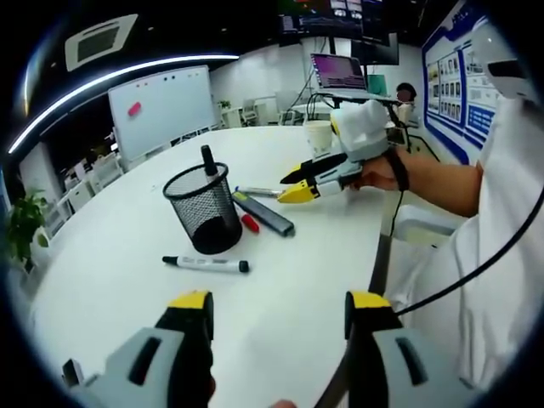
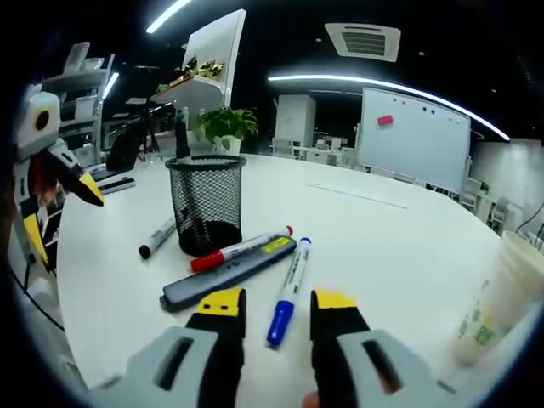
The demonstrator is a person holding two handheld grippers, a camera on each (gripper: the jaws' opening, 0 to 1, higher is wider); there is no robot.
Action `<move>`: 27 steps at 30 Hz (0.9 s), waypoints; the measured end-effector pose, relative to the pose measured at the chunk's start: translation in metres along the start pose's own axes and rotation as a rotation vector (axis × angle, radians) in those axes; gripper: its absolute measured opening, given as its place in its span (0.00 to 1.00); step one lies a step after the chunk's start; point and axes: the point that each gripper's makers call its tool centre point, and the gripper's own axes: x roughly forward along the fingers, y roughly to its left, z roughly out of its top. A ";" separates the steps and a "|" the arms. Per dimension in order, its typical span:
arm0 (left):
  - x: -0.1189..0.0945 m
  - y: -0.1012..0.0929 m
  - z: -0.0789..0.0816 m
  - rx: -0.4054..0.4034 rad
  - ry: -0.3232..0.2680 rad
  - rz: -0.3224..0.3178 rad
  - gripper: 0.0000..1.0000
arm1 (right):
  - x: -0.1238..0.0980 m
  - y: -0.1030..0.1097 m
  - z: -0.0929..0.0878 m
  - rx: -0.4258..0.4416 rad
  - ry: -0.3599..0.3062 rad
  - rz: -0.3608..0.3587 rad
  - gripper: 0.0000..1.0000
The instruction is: Place the scattered laser pointers and whiteboard markers into the pen holder and stack the scattered paper cups together
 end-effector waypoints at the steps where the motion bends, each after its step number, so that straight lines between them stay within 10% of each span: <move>1: 0.000 0.000 0.000 -0.001 0.000 0.001 0.64 | 0.000 0.000 -0.001 0.001 0.002 0.000 0.30; 27: 0.000 0.001 -0.004 -0.012 0.001 0.002 0.64 | -0.004 -0.006 -0.009 0.063 0.012 -0.035 0.20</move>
